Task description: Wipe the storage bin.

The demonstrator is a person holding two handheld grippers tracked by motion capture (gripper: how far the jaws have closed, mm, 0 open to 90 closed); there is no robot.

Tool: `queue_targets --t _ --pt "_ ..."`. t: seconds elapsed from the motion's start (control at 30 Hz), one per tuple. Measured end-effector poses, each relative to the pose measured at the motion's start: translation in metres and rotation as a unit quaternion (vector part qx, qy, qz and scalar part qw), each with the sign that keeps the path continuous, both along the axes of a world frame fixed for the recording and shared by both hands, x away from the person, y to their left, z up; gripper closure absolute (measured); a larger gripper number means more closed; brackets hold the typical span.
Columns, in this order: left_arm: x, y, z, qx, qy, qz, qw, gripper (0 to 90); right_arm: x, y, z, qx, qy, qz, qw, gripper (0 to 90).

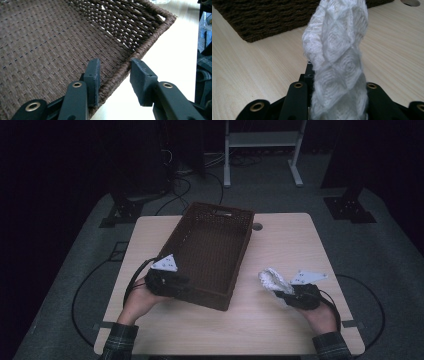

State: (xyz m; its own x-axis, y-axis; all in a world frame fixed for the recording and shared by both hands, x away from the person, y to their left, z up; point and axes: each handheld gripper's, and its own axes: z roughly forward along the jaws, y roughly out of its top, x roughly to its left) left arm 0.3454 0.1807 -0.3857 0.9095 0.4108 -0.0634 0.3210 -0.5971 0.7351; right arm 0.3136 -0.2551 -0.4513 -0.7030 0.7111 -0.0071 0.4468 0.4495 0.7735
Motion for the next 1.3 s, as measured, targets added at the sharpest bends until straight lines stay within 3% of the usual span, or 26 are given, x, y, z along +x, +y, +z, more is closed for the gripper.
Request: queue_targets --t 0.27,0.53,0.7,1.0,1.3 --pt "0.001 -0.023 -0.001 -0.006 0.002 -0.006 1.0 64.9 0.0 -0.001 0.001 0.001 -0.003 -0.001 1.0 68.7" --pt "0.001 -0.044 0.002 0.006 -0.007 -0.016 0.9998 68.8 0.0 -0.005 0.001 0.002 -0.005 -0.003 1.0 68.6" --pt "0.001 -0.03 0.008 -0.006 -0.011 -0.016 0.9998 58.9 0.0 -0.006 0.001 0.002 -0.002 -0.005 1.0 68.7" --pt "0.001 0.008 0.007 0.015 -0.02 -0.005 0.9997 44.8 0.0 -0.004 0.001 0.002 -0.001 -0.005 1.0 68.6" --pt "0.002 0.03 0.003 0.03 -0.017 0.003 0.9994 53.5 0.0 -0.004 0.0 0.002 -0.002 -0.004 1.0 68.7"
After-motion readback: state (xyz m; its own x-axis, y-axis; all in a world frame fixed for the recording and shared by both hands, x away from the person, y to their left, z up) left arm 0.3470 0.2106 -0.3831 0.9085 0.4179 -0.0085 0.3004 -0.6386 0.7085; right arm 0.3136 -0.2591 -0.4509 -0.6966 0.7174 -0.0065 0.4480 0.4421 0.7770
